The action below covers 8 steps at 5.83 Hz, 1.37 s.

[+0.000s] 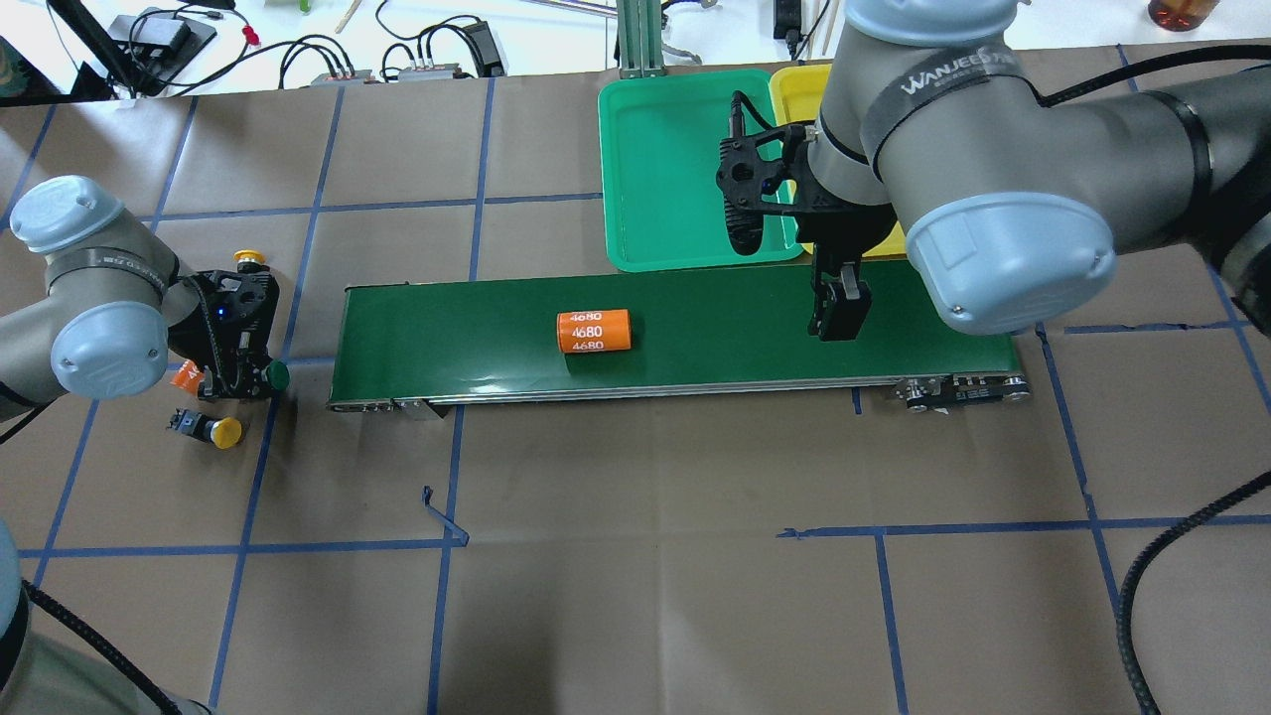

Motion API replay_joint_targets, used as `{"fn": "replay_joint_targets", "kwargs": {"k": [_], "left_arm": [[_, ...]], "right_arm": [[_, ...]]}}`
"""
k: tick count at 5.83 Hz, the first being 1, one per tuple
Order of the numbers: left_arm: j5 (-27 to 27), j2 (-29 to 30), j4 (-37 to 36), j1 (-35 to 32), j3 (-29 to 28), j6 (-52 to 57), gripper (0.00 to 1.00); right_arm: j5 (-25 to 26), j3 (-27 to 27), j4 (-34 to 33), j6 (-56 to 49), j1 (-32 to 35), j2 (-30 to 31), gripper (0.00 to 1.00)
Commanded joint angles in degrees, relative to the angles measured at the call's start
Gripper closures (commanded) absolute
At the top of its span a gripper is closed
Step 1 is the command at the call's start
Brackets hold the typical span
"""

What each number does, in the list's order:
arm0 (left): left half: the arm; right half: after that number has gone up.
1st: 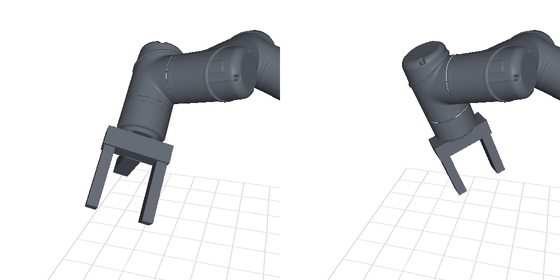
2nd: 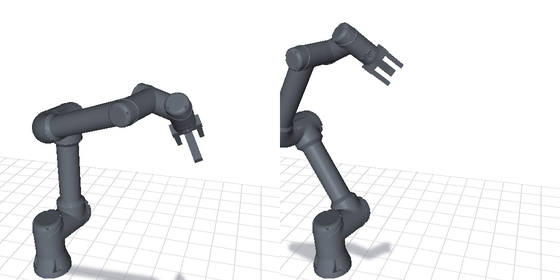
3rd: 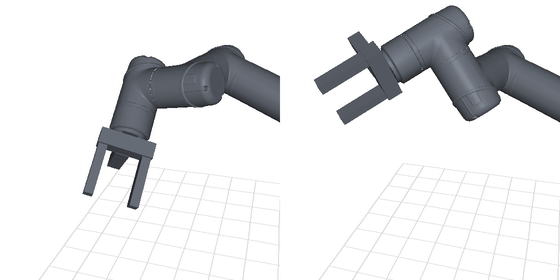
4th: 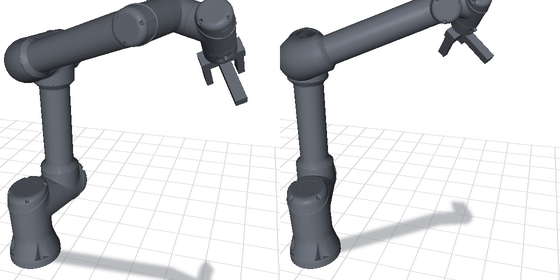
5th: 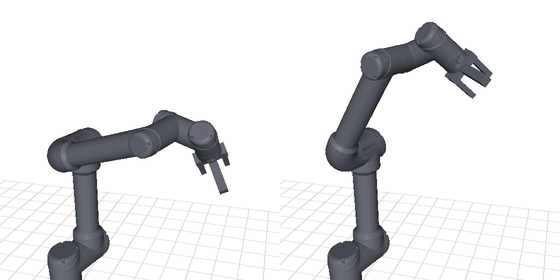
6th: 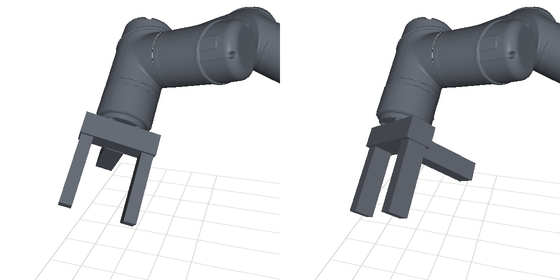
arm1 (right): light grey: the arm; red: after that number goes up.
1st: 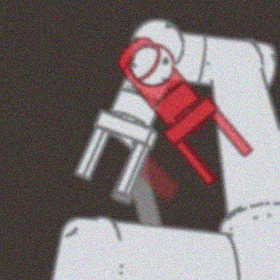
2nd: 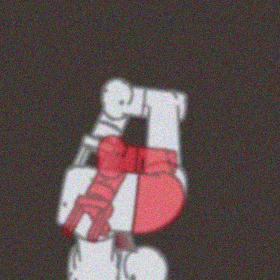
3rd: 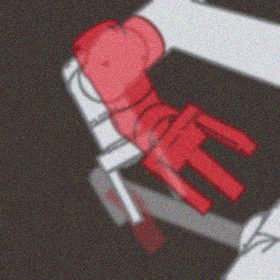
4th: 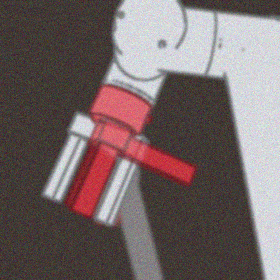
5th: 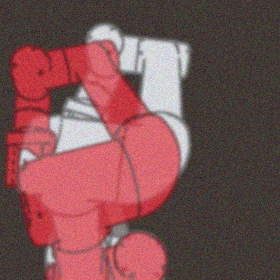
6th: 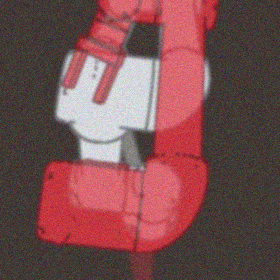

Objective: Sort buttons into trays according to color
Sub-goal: 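Place the green-capped button on the belt with the left gripper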

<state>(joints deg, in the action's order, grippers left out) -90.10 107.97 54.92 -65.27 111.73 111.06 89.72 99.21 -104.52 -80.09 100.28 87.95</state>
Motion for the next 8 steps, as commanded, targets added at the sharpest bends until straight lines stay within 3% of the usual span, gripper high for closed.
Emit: {"fn": "replay_joint_targets", "kwargs": {"k": [1, 5, 6, 7, 8], "left_arm": [[0.45, -5.12, 10.85, -6.41, -4.56, -6.44, 1.0], [0.36, -3.22, 8.21, -21.02, -5.91, -26.4, 0.99], [0.1, -1.47, 5.41, -21.65, -5.39, -26.77, 0.85], [-0.08, -1.8, 5.64, -21.57, -5.99, -26.51, 0.33], [-0.34, -1.89, 5.99, -21.04, -6.26, -26.42, 0.02]], "right_arm": [[0.28, 0.28, -0.16, 0.11, 0.0, 0.03, 0.0], [-0.07, 0.81, -0.6, 0.11, 0.0, 0.03, 0.0], [0.28, 0.81, -0.42, 0.11, 0.0, 0.03, 0.0], [0.28, 0.81, -0.34, 0.11, 0.0, 0.11, 0.0], [0.19, 0.81, -0.33, 0.19, 0.0, 0.11, 0.0]]}}
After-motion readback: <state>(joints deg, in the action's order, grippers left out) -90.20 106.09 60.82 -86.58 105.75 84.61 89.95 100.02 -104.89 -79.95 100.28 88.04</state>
